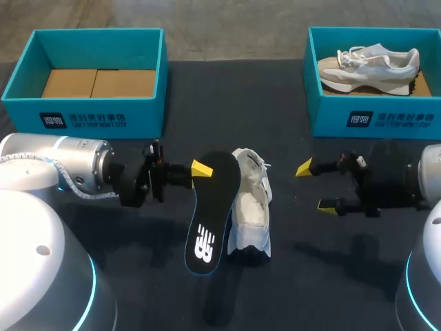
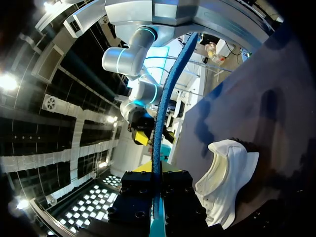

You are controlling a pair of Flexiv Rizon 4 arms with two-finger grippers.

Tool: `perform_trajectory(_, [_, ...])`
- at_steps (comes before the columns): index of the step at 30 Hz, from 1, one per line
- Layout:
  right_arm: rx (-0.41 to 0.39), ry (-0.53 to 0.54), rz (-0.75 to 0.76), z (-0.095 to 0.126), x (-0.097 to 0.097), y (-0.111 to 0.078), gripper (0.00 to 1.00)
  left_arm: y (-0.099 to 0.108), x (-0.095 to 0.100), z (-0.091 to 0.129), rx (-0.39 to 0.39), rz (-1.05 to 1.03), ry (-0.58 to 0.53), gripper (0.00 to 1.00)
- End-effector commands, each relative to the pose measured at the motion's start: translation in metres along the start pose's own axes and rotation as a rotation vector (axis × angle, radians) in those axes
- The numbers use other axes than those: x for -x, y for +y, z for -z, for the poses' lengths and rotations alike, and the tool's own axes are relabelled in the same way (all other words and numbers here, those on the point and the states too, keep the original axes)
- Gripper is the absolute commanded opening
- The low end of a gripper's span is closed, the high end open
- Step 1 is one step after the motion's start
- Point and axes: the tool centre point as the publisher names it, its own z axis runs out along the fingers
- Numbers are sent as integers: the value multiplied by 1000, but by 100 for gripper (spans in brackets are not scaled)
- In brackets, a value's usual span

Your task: Take the shoe out of the shoebox, open the shoe tongue, remove and reinsert the insole, then place the shoe into the shoebox

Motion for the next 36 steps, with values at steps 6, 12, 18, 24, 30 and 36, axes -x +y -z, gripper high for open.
perform_trajectory(6, [20, -1, 16, 18, 8, -15, 100, -26, -7, -16, 2, 34, -16, 0])
perform_trajectory(12, [21, -4, 9, 21, 17, -26, 100, -32, -20, -21, -8, 94, -1, 0])
perform_trajectory(18, [21, -14, 17, 26, 23, -35, 100, -38, -23, -21, 0, 162, -5, 0])
perform_trajectory(24, [13, -21, 24, 27, 28, -44, 100, -45, -28, -21, -12, 220, -16, 0])
perform_trajectory(30, [7, -29, 23, 27, 33, -49, 100, -47, -34, -24, -11, 292, -27, 0])
perform_trajectory(36, [1, -40, 25, 25, 40, -57, 100, -51, -41, -28, -26, 344, -39, 0])
